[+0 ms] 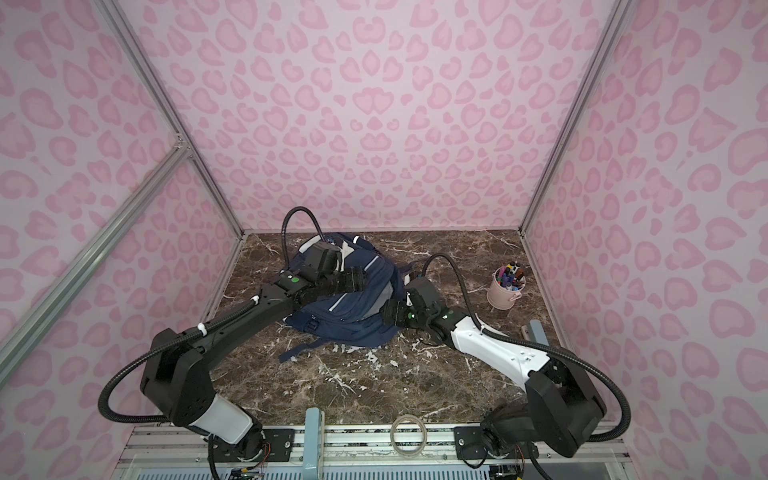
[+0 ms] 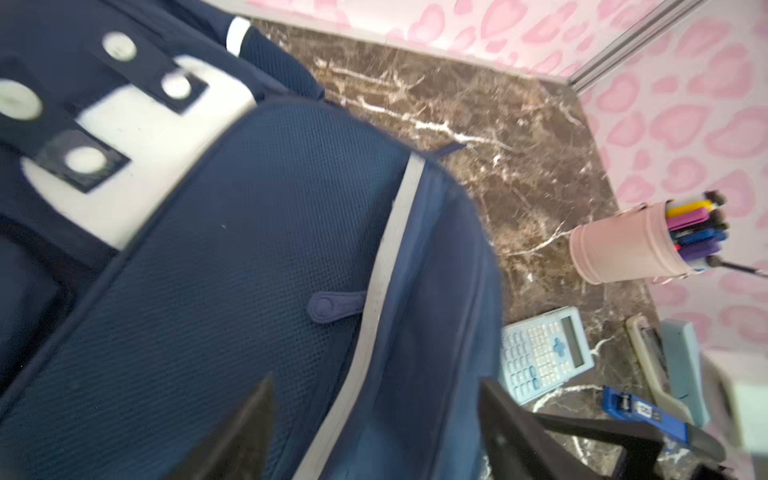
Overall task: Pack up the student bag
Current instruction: 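Move both grippers to the backpack's near edge and grip its sides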
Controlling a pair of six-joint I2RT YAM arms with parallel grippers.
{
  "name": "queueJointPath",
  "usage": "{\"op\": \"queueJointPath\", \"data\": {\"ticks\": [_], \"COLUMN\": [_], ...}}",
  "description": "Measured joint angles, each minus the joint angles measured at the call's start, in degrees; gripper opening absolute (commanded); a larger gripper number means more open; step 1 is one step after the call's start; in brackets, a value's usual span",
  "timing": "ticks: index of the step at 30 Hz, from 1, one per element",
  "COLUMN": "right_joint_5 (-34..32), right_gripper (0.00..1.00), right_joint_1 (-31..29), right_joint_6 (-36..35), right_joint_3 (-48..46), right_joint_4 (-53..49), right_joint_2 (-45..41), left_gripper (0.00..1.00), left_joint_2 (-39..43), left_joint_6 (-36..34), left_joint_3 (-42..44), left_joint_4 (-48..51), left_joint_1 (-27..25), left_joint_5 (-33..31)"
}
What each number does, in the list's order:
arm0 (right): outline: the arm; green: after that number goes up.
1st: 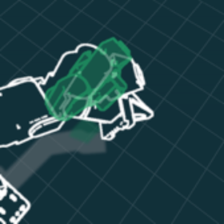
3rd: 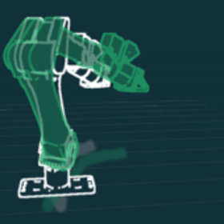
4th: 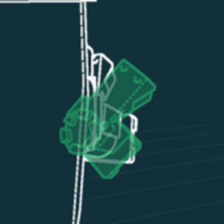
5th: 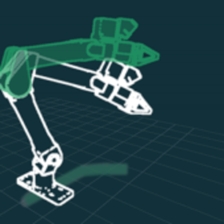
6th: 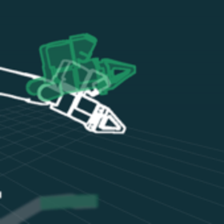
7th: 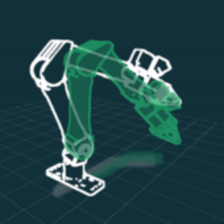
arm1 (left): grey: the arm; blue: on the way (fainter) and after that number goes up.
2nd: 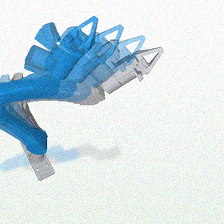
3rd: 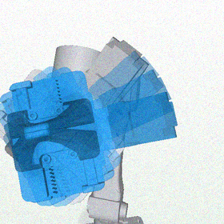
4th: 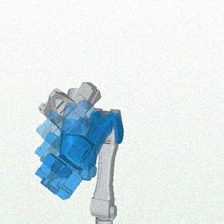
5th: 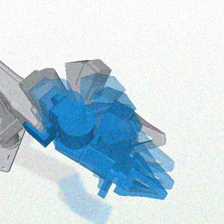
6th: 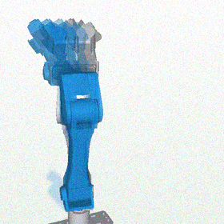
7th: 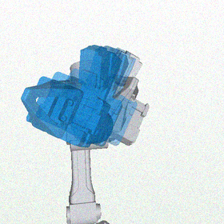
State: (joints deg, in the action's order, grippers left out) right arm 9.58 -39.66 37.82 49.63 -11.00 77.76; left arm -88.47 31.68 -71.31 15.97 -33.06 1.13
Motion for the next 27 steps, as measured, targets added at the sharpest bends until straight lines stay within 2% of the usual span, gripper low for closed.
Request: {"op": "queueJointPath", "data": {"ticks": [4, 6, 9, 12, 14, 16, 19, 21, 24, 27], "right_joint_5": [-7.1, -9.5, -12.7, -15.6, -16.0, -15.8, -14.8, -13.9, -13.0, -12.4], "right_gripper": [0.96, 0.93, 0.87, 0.83, 0.81, 0.79, 0.75, 0.74, 0.71, 0.66], "right_joint_1": [-7.6, -11.6, -17.9, -22.6, -24.0, -24.3, -24.4, -24.4, -24.3, -23.6], "right_joint_6": [-2.7, -3.0, -2.9, -2.9, -2.8, -2.6, -2.3, -1.8, -1.5, -1.4], "right_joint_3": [-0.5, -1.2, -0.7, 2.7, 5.2, 7.9, 11.1, 13.2, 16.3, 17.8], "right_joint_4": [-0.9, 0.8, 4.9, 8.2, 10.5, 12.9, 15.2, 16.3, 17.7, 18.5], "right_joint_2": [-2.8, -2.9, 0.2, 6.0, 9.8, 14.5, 20.3, 23.3, 27.1, 29.1], "left_gripper": [0.86, 0.79, 0.69, 0.64, 0.65, 0.65, 0.65, 0.65, 0.57, 0.56], "left_joint_2": [8.9, 15.0, 25.3, 32.5, 35.0, 35.3, 32.0, 29.5, 24.1, 19.8], "left_joint_6": [1.7, 3.5, 8.2, 12.6, 15.1, 17.6, 19.7, 20.5, 20.8, 20.9], "left_joint_3": [6.3, 12.5, 23.9, 32.3, 36.3, 39.8, 42.4, 43.2, 43.4, 43.3], "left_joint_4": [-3.9, -5.7, -9.3, -11.8, -13.4, -15.3, -18.1, -20.2, -25.0, -28.7], "left_joint_1": [1.0, 2.6, 7.9, 12.6, 16.4, 21.2, 25.6, 26.3, 26.6, 26.6], "left_joint_5": [0.6, 1.6, 2.7, 4.9, 8.3, 10.4, 13.1, 14.8, 17.2, 18.8]}}
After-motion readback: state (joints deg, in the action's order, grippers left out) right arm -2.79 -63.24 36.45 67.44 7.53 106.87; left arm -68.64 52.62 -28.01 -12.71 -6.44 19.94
